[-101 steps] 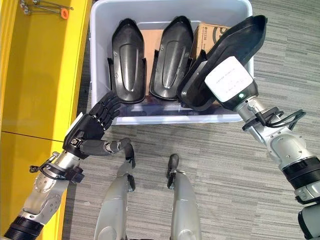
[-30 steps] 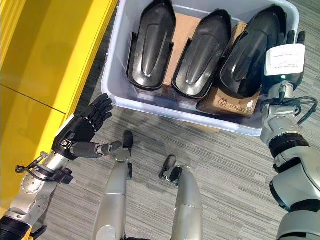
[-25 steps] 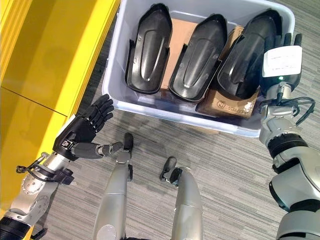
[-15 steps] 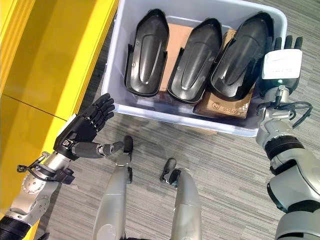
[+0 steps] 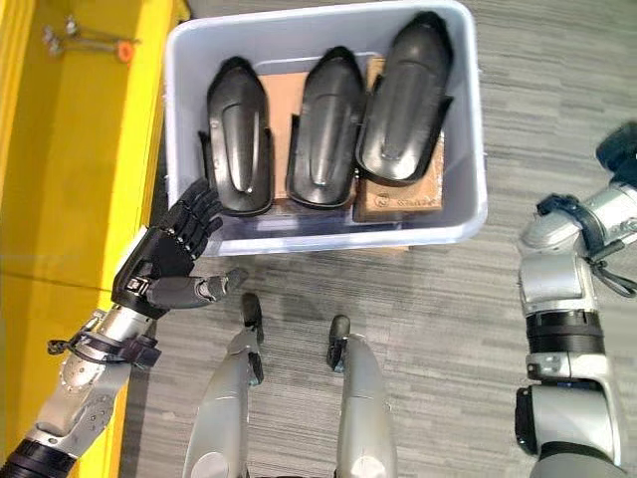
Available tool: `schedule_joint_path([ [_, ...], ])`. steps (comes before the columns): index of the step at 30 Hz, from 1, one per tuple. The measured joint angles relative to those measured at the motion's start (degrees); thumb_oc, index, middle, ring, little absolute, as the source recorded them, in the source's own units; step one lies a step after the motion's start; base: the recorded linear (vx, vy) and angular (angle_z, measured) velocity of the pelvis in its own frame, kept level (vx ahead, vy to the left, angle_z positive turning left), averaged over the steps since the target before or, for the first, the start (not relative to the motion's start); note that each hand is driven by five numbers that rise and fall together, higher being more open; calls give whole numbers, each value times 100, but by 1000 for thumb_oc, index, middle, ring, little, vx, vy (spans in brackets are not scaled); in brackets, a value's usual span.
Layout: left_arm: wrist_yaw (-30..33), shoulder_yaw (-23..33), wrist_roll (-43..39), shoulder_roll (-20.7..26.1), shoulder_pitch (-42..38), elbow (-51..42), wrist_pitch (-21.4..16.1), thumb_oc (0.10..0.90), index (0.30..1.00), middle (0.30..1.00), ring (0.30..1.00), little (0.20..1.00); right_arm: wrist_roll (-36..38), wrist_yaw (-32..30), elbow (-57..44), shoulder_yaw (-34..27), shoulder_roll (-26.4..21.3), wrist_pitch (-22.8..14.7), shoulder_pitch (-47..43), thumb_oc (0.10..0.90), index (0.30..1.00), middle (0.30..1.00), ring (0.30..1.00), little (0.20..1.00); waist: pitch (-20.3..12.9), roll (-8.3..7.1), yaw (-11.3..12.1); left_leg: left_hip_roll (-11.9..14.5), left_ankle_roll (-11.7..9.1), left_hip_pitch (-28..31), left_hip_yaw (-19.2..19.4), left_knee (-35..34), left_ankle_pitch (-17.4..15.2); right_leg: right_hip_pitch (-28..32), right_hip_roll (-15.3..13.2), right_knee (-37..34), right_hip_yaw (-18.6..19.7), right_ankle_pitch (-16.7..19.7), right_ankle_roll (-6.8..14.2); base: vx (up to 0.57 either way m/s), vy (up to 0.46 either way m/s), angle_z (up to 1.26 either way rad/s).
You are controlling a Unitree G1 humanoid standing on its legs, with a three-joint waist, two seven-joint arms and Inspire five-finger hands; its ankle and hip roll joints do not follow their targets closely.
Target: Move parts from the plastic box to the shelf.
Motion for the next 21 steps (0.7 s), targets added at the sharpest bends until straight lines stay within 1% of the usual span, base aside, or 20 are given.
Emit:
schedule_joint_path([
  [1,58,-18,0,-76,-30,-40,0,900,1000,1000,1000,1000,-129,173,-392,24,50,-10,57,900,1000,1000,1000,1000,1,47,-53,-14,15,24,20,-29,14,0,2,-2,12,9,8,26,164,-11],
  [2,126,-22,3,-250,-118,-75,-5,900,1000,1000,1000,1000,-512,556,-1063,289,48,-164,286,900,1000,1000,1000,1000,0,113,-97,-6,34,65,47,-50,28,-1,12,-7,45,13,-2,51,185,-8],
  [4,193,-30,36,-264,-134,-97,-5,900,1000,1000,1000,1000,-766,1005,-1566,622,140,-302,558,900,1000,1000,1000,1000,2,118,-129,-1,27,86,37,-70,21,-13,15,6,56,-4,-31,35,149,-5],
  [5,212,-29,44,-266,-106,-91,-4,900,1000,1000,1000,1000,-1040,1487,-1920,1075,202,-462,898,900,1000,1000,1000,1000,2,128,-186,-4,5,88,63,-113,-1,-48,17,16,69,-16,-52,7,125,-5],
  [6,244,-30,46,-277,-79,-90,-2,900,1000,1000,1000,1000,-1157,1765,-1961,1286,225,-595,1031,900,1000,1000,1000,1000,2,129,-205,-8,4,78,103,-140,-1,-86,27,22,95,-16,-51,-2,103,-9],
  [7,277,-30,47,-287,-62,-89,-1,900,1000,1000,1000,1000,-1253,1933,-1961,1379,235,-655,1095,900,1000,1000,1000,1000,3,131,-202,-8,5,66,131,-149,-1,-124,43,27,127,-17,-46,-8,45,-16],
  [8,328,-22,43,-353,-68,-60,-1,900,1000,1000,1000,1000,-1394,2243,-1961,1514,278,-661,1120,900,1000,1000,1000,1000,5,134,-199,-8,18,63,182,-196,10,-179,59,27,176,-4,-29,-7,32,-14],
  [10,331,-24,44,-426,-69,-49,-1,900,1000,1000,1000,1000,-1510,2501,-1961,1633,326,-665,1135,900,1000,1000,1000,1000,5,139,-204,1,57,61,186,-250,74,-211,82,28,183,3,-29,-5,5,-6],
  [15,314,-33,51,-445,-56,-48,-1,900,1000,1000,1000,1000,-1663,2969,-1837,1994,372,-615,1117,900,1000,1000,1000,1000,5,139,-198,46,33,74,113,-388,155,-214,140,-10,98,-8,-55,-3,0,2],
  [17,313,-33,51,-445,-60,-45,-1,900,1000,1000,1000,1000,-1669,3122,-1773,2026,374,-614,1116,900,1000,1000,1000,1000,5,139,-196,47,33,74,105,-406,161,-213,140,-18,88,-10,-58,0,2,2],
  [18,316,-33,53,-445,-64,-45,-1,900,1000,1000,1000,1000,-1719,3179,-1736,2037,378,-573,1108,900,1000,1000,1000,1000,5,139,-192,44,29,74,104,-406,166,-208,139,-20,86,-10,-57,0,0,0],
  [20,316,-33,72,-444,-64,-40,-2,900,1000,1000,1000,1000,-1735,3342,-1616,2217,385,-372,968,900,1000,1000,1000,1000,5,139,-181,41,14,75,90,-406,182,-201,138,-23,82,-8,-54,0,0,0],
  [21,312,-32,106,-444,-63,-39,-2,900,1000,1000,1000,1000,-1742,3360,-1563,2267,398,-366,954,900,1000,1000,1000,1000,5,139,-161,43,17,75,78,-412,189,-198,138,-23,73,-8,-55,-1,-11,4],
])
